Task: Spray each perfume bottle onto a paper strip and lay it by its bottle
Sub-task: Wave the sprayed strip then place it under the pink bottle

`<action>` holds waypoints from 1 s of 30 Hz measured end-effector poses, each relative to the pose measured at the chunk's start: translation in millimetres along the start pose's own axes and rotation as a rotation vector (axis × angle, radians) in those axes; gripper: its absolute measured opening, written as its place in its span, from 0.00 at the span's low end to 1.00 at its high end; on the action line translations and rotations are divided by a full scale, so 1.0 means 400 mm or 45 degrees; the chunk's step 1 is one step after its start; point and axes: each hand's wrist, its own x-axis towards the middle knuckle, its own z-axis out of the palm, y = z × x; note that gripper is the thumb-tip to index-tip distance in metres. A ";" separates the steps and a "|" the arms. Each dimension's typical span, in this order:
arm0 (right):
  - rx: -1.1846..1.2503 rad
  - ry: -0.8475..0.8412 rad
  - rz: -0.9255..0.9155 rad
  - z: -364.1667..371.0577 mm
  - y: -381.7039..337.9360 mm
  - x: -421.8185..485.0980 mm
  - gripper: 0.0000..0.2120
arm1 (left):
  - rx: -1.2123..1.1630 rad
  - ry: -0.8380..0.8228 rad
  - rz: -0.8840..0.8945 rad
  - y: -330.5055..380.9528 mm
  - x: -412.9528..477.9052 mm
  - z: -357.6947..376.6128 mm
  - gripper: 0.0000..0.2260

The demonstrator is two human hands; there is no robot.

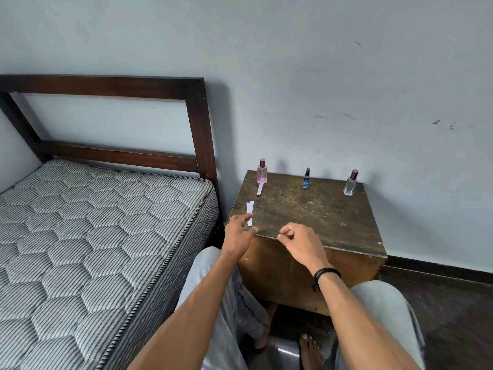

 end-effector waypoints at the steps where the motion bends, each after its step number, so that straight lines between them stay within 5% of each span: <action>1: 0.003 0.002 -0.002 0.002 -0.005 0.001 0.08 | 0.000 0.010 -0.002 0.000 0.000 0.003 0.18; 17: 0.340 -0.011 0.032 0.089 -0.053 0.016 0.04 | -0.464 0.196 -0.149 0.000 0.015 0.032 0.15; 22: 0.378 0.030 -0.012 0.065 -0.058 0.057 0.06 | -0.334 0.265 -0.198 -0.004 0.060 -0.002 0.20; 30: 0.239 -0.065 -0.074 0.120 -0.050 0.132 0.08 | 0.082 0.052 -0.132 -0.001 0.209 -0.067 0.21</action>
